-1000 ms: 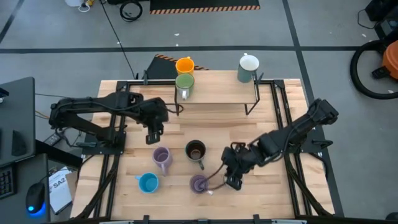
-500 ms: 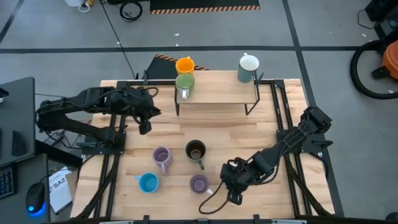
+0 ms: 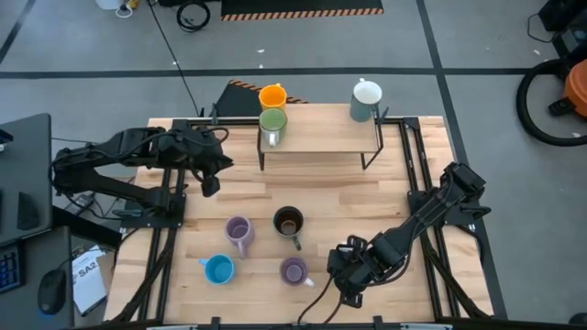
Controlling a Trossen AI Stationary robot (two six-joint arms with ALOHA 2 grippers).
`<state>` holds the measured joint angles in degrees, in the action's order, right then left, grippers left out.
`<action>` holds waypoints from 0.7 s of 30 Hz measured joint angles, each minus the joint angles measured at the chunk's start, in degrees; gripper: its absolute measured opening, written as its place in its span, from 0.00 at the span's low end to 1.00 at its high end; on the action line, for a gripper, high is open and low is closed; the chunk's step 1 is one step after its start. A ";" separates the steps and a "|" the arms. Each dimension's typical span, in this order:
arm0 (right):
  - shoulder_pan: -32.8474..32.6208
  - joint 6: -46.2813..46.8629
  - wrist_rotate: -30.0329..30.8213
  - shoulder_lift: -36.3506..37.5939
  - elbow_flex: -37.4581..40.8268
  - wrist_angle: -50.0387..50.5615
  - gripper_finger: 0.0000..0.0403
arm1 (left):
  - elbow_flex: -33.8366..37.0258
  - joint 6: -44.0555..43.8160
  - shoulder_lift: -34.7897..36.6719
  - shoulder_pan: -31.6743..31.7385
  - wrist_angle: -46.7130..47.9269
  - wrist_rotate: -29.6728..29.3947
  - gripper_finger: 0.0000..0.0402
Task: Place coffee mugs
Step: Put the blue patterned mug on the shelf
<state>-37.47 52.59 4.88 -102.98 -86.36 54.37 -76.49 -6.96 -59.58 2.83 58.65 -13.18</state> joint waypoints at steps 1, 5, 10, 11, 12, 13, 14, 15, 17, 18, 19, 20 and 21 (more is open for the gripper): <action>0.00 -0.05 -0.19 -0.18 0.02 0.37 0.34 | 0.00 0.10 0.01 0.00 -0.02 -0.34 0.12; -0.27 -0.20 -0.18 -1.41 0.00 0.54 0.34 | 0.00 0.14 0.01 0.00 0.11 -1.02 0.12; -0.68 -2.09 -0.89 -3.11 0.04 0.04 0.34 | 0.00 0.10 0.01 0.00 0.15 -1.00 0.12; -0.72 -2.16 -0.86 -3.47 0.04 0.04 0.34 | 0.00 0.10 0.01 0.00 0.20 -1.00 0.12; -0.70 -2.12 -0.77 -3.67 0.04 0.02 0.34 | 0.00 0.10 0.01 0.00 0.27 -1.00 0.12; -0.71 -1.95 -0.41 -3.88 0.05 0.38 0.34 | 0.00 0.10 0.01 0.00 0.29 -1.01 0.12; -0.74 -1.89 -0.14 -4.15 0.08 0.77 0.34 | 0.00 0.10 0.01 0.00 0.38 -1.00 0.12; -0.74 -1.96 -0.03 -4.44 0.08 0.60 0.34 | 0.00 0.10 0.01 0.00 0.43 -1.00 0.12; -0.72 -2.35 0.06 -5.03 0.08 0.63 0.34 | 0.00 0.10 -0.02 0.00 0.39 -1.00 0.12; -0.72 -2.99 0.12 -5.56 0.08 0.53 0.34 | 0.00 0.10 -0.02 0.00 0.42 -1.00 0.12; -0.72 -3.48 0.21 -5.90 0.12 0.48 0.34 | 0.00 0.10 -0.02 0.00 0.34 -1.00 0.12; -0.72 -4.12 0.43 -6.43 0.32 0.46 0.34 | 0.00 0.10 -0.02 0.00 0.32 -1.00 0.12; -0.72 -4.45 0.44 -6.75 0.39 0.32 0.34 | 0.00 0.10 -0.02 0.00 0.29 -1.00 0.12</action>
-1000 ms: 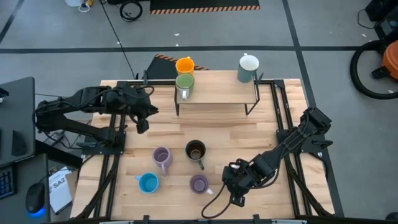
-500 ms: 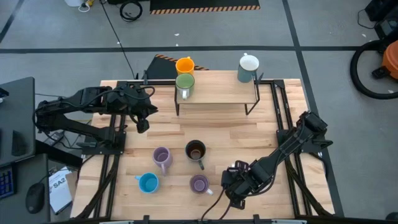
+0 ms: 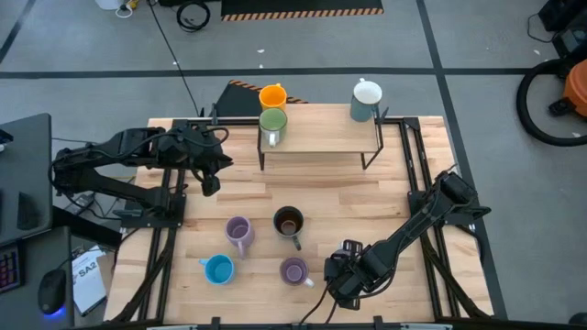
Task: Place coffee mugs
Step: Put the blue patterned mug on the shelf
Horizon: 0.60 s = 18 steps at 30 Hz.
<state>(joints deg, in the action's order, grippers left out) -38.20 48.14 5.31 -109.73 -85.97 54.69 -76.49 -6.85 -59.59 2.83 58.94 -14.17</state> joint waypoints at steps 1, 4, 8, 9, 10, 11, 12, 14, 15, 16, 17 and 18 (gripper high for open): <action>0.00 -0.25 0.04 -0.11 0.37 -0.15 0.34 | 0.00 0.00 0.00 0.00 -0.16 0.00 0.12; 0.35 -0.22 -0.41 -0.92 0.84 -0.05 0.33 | 0.00 0.00 0.00 0.00 -0.20 0.02 0.12; 0.57 -0.58 -0.69 -1.56 0.91 -0.46 0.29 | 0.00 0.04 0.00 0.00 -0.11 0.43 0.12; 0.59 -0.90 -0.69 -1.73 0.91 -0.52 0.27 | 0.00 0.05 -0.02 0.00 -0.05 0.45 0.12; 0.63 -1.38 -0.76 -1.83 0.95 -0.52 0.26 | 0.00 0.06 0.00 0.00 -0.07 0.44 0.12; 0.63 -1.70 -0.84 -1.84 1.01 -0.55 0.24 | 0.00 0.07 0.00 0.00 -0.09 0.45 0.12; 0.63 -1.92 -0.74 -1.83 1.28 -0.90 0.22 | 0.00 0.07 0.00 0.00 -0.07 0.44 0.12; 0.64 -2.22 -0.70 -1.82 1.99 -1.09 0.18 | 0.00 0.13 0.00 0.00 -0.07 0.44 0.12; 0.66 -2.61 -0.82 -1.82 2.39 -0.98 0.16 | 0.00 0.13 0.00 0.00 -0.05 0.44 0.12; 0.68 -3.00 -1.39 -1.82 2.76 -1.05 0.15 | 0.00 0.17 0.00 0.00 -0.03 0.44 0.12; 0.74 -3.17 -1.97 -1.82 3.16 -1.13 0.13 | 0.00 0.22 0.00 0.00 -0.05 0.44 0.12; 0.82 -3.28 -2.46 -1.82 3.52 -1.25 0.11 | 0.00 0.23 0.00 0.00 -0.02 0.45 0.12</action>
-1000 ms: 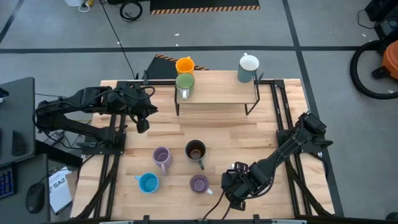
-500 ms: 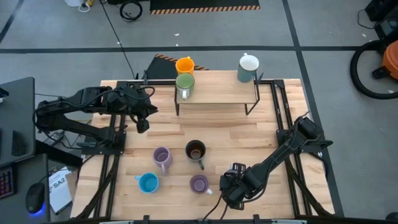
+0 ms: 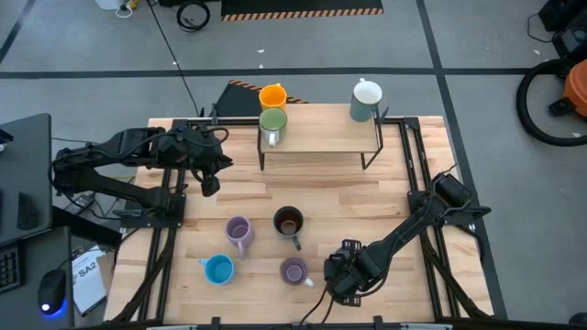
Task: Place coffee mugs
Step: Put the blue patterned mug on the shelf
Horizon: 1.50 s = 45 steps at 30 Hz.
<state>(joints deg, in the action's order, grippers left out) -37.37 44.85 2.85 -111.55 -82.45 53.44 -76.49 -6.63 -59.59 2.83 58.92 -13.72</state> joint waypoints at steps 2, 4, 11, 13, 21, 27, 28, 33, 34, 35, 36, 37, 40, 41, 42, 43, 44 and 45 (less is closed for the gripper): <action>0.07 -0.91 -0.93 0.03 0.10 0.03 0.08 | 0.00 0.17 0.00 0.00 0.01 -0.01 0.12; 0.13 -2.85 -1.46 0.11 0.10 0.20 0.07 | 0.00 0.42 0.00 0.00 0.01 -0.01 0.12; 1.74 -9.81 -4.70 1.23 0.25 3.80 0.09 | 0.00 -0.16 0.00 0.00 -0.01 0.28 0.12; 2.57 -11.30 -4.78 2.77 0.25 6.08 0.09 | 0.00 -0.49 0.00 0.00 -0.29 1.11 0.12; 7.12 -20.82 -5.46 9.30 -3.21 14.70 0.08 | 0.00 -0.66 0.00 -0.02 -1.96 3.94 0.12; 12.59 -32.48 -5.07 10.05 -9.66 24.70 0.08 | 0.00 -2.03 -0.02 -0.02 -2.43 3.96 0.12; 13.71 -34.71 -4.56 10.09 -10.74 25.70 0.08 | 0.00 -2.33 -0.02 -0.02 -2.84 3.94 0.12; 20.09 -45.47 -2.32 10.08 -16.29 30.27 0.08 | 0.00 -4.77 -0.02 -0.02 -4.09 3.82 0.12; 21.29 -47.65 -2.13 10.08 -17.31 30.69 0.08 | 0.00 -5.01 -0.02 -0.02 -4.15 3.77 0.12; 22.38 -49.86 -2.05 10.08 -18.30 31.24 0.08 | 0.00 -5.14 -0.02 -0.02 -4.14 3.73 0.12; 23.34 -51.81 -1.92 10.08 -19.34 32.01 0.08 | 0.00 -5.35 -0.02 -0.02 -4.18 3.73 0.12; 24.20 -53.82 -1.92 10.08 -20.30 32.81 0.08 | 0.00 -5.69 -0.02 -0.02 -4.25 3.63 0.12; 26.89 -58.60 -1.74 10.07 -22.77 35.43 0.08 | 0.00 -6.28 -0.02 -0.02 -4.38 1.79 0.12; 27.86 -59.95 -1.26 10.05 -23.55 36.51 0.08 | 0.00 -6.32 -0.02 -0.02 -4.43 0.82 0.12; 28.89 -61.11 -0.88 10.06 -24.24 37.06 0.08 | 0.00 -6.34 -0.02 -0.02 -4.62 -0.14 0.12; 29.96 -62.21 -0.67 10.10 -24.88 36.99 0.08 | 0.00 -6.33 -0.02 -0.02 -4.96 -1.13 0.12; 31.01 -63.43 -0.61 10.10 -25.58 36.67 0.08 | 0.00 -6.35 -0.02 -0.02 -5.46 -1.98 0.12; 32.21 -64.87 -0.57 10.03 -26.38 36.47 0.08 | 0.00 -6.37 -0.02 -0.02 -6.09 -2.69 0.12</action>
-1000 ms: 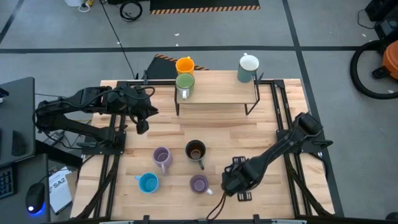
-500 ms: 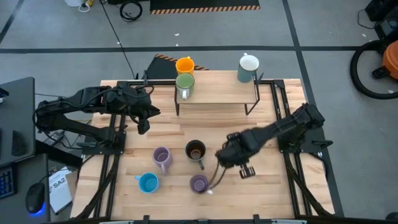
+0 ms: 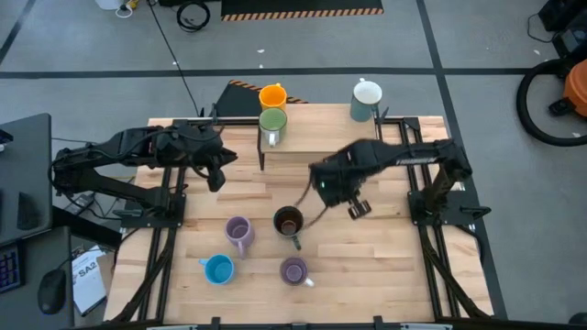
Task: Place coffee mugs
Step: Put the blue patterned mug on the shelf
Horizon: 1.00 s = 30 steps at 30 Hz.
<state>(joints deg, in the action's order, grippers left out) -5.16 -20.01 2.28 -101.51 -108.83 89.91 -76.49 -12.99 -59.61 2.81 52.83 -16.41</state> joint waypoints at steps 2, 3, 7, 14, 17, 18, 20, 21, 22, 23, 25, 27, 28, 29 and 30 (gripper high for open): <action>2.04 -2.51 0.02 -0.01 -1.43 0.10 0.08 | 0.00 -0.16 0.00 0.01 -1.27 -0.75 0.12; 3.06 -3.71 0.01 0.04 -1.99 0.20 0.08 | 0.00 -0.21 0.00 0.00 -1.80 -0.94 0.12; 7.33 -7.53 0.02 0.04 -4.09 0.15 0.08 | 0.00 -0.31 0.00 0.00 -3.12 -1.52 0.12; 15.86 -14.12 0.09 -0.25 -4.75 0.13 0.08 | 0.00 -0.93 0.00 0.01 -3.76 -4.58 0.12; 19.96 -15.28 -0.45 -0.54 -4.75 -0.38 0.08 | 0.00 -1.46 -0.06 0.02 -3.85 -4.58 0.12; 21.33 -15.50 -0.64 -0.55 -4.74 -1.11 0.08 | 0.00 -1.48 -0.33 0.02 -4.01 -4.64 0.12; 23.89 -15.58 -0.43 -0.55 -4.75 -2.28 0.08 | 0.00 -1.46 -0.95 0.00 -4.54 -5.06 0.12; 25.07 -15.61 -0.32 -0.55 -4.75 -2.38 0.08 | 0.06 -1.41 -1.21 0.00 -4.64 -5.22 0.12; 26.11 -15.65 -0.28 -0.55 -4.73 -2.48 0.08 | 0.05 -1.21 -1.66 0.02 -5.12 -5.48 0.12; 27.05 -15.65 -0.28 -0.55 -4.73 -2.92 0.08 | 0.04 -0.75 -2.16 0.02 -5.93 -5.65 0.12; 28.57 -16.17 -0.34 -0.57 -4.73 -3.91 0.08 | 0.04 0.31 -3.19 0.02 -6.20 -5.68 0.12; 30.17 -17.38 -0.36 -0.57 -4.73 -3.79 0.08 | 0.04 0.44 -4.60 0.02 -6.78 -5.68 0.12; 30.85 -17.95 -0.55 -0.57 -4.73 -4.10 0.08 | 0.04 0.39 -5.21 0.02 -6.87 -5.68 0.12; 31.51 -18.75 -0.83 -0.56 -4.73 -4.78 0.08 | 0.04 0.19 -5.72 0.02 -6.63 -5.61 0.12; 32.15 -19.75 -1.43 -0.57 -4.73 -5.51 0.08 | 0.04 0.07 -6.36 0.02 -6.69 -5.54 0.12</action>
<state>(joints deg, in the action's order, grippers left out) 26.99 -39.76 0.86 -102.08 -113.56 84.40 -76.44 -12.92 -65.97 2.83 46.14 -21.95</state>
